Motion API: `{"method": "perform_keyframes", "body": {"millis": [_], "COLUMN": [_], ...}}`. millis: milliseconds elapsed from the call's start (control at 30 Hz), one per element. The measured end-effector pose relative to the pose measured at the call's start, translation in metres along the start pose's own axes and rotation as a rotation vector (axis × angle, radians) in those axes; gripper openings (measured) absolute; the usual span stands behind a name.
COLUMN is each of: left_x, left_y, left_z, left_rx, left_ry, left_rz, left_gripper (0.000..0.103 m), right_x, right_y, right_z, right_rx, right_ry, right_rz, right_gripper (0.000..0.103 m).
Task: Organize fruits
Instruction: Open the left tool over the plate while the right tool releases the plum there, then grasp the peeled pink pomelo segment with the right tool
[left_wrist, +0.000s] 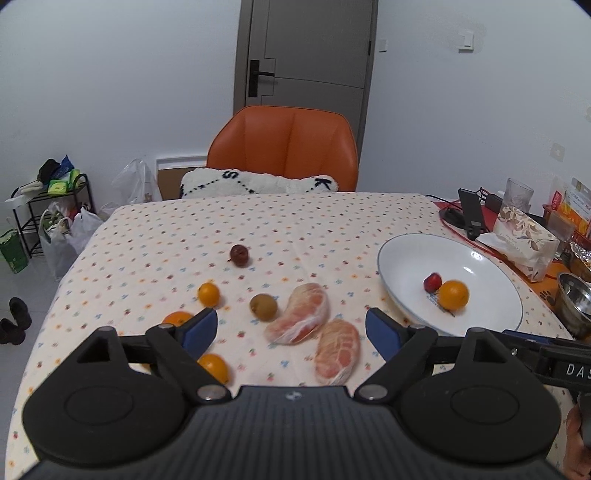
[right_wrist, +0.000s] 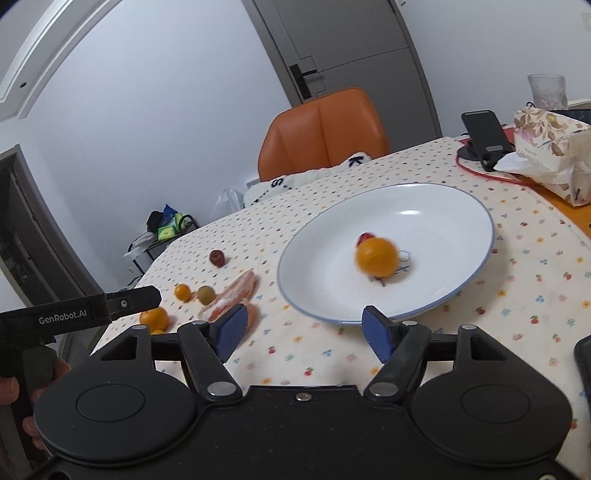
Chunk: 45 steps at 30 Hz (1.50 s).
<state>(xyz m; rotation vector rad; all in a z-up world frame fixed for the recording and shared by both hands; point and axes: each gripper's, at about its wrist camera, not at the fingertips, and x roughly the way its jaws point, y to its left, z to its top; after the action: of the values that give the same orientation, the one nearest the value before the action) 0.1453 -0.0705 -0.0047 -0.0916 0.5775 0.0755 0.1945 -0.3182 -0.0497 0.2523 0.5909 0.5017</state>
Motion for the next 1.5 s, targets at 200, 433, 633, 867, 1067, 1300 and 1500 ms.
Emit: {"method": "perform_keyframes", "body": {"millis": [200, 433, 633, 867, 1067, 1300, 1500], "left_x": [-0.009, -0.020, -0.027, -0.028, -0.021, -0.011, -0.004], "left_y": [0.014, 0.029, 0.042, 0.059, 0.071, 0.077, 0.078], "left_z": [-0.006, -0.012, -0.016, -0.022, -0.026, -0.032, -0.030], "left_rx": [-0.018, -0.037, -0.055, -0.083, -0.107, -0.123, -0.099], "left_ry": [-0.005, -0.015, -0.019, -0.014, -0.001, 0.008, -0.010], "left_rz": [0.014, 0.033, 0.053, 0.068, 0.066, 0.052, 0.052], "left_gripper": [0.086, 0.086, 0.086, 0.086, 0.086, 0.086, 0.086], "right_x": [-0.002, -0.002, 0.001, 0.012, 0.026, 0.041, 0.058], "right_y": [0.015, 0.027, 0.038, 0.049, 0.057, 0.063, 0.070], "right_z": [-0.005, -0.008, -0.013, -0.015, -0.018, -0.021, -0.018], "right_rx": [-0.016, -0.021, -0.035, -0.047, -0.056, -0.067, -0.078], "right_ry": [-0.012, -0.023, -0.015, 0.009, 0.041, 0.085, 0.112], "right_rz": [0.010, 0.028, 0.045, 0.062, 0.070, 0.079, 0.081], "right_gripper": [0.077, 0.084, 0.087, 0.087, 0.084, 0.077, 0.073]}}
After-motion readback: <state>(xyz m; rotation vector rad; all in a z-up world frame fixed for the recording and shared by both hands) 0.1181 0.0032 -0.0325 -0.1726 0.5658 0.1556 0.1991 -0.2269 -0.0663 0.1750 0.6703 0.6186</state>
